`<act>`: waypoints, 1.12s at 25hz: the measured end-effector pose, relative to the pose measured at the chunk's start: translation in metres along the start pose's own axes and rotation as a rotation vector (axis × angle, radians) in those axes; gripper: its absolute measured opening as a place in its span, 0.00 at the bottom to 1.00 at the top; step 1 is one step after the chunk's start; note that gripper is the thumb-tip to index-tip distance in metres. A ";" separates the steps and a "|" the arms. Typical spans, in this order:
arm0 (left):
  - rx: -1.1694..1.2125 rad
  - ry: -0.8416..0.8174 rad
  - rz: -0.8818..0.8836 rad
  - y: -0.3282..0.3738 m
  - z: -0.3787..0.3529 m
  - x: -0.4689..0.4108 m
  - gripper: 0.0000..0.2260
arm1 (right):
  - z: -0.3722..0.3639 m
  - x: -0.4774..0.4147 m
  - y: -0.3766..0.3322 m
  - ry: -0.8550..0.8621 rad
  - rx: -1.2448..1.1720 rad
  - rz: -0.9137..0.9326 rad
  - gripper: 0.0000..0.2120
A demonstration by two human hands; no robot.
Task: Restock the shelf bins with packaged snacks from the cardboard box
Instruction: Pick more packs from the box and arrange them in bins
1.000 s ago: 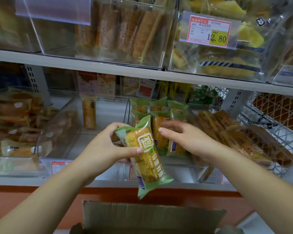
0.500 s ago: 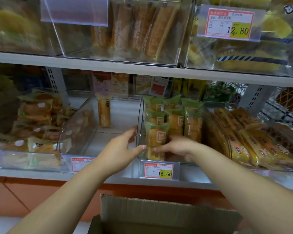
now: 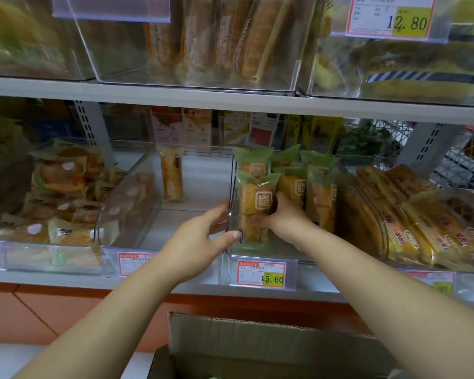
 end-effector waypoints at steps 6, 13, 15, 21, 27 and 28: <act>-0.025 0.003 0.005 0.002 0.001 0.001 0.29 | 0.006 -0.008 -0.001 -0.117 0.010 -0.033 0.32; 0.013 -0.019 0.020 -0.002 -0.001 0.001 0.30 | 0.009 -0.008 0.006 -0.135 -0.070 -0.077 0.37; 0.016 -0.024 0.021 -0.002 -0.001 0.000 0.31 | 0.013 -0.011 0.003 -0.179 -0.129 -0.101 0.36; 0.032 -0.036 0.020 -0.008 -0.004 -0.004 0.31 | 0.004 -0.020 0.010 -0.194 -0.160 -0.150 0.53; 0.184 0.077 0.091 0.003 0.012 -0.016 0.29 | 0.011 -0.017 0.014 -0.251 -0.227 -0.177 0.33; 0.168 0.134 0.095 0.011 0.018 -0.027 0.24 | 0.011 -0.016 0.014 -0.257 -0.223 -0.169 0.35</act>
Point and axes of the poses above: each hand's wrist, its own x-axis away from the middle knuckle, its own z-axis out of the back of the hand, y = z × x, the point moved 1 cm from there along -x, towards the middle knuckle, and after that the axes turned 14 degrees about -x, right-handed, at the moved point
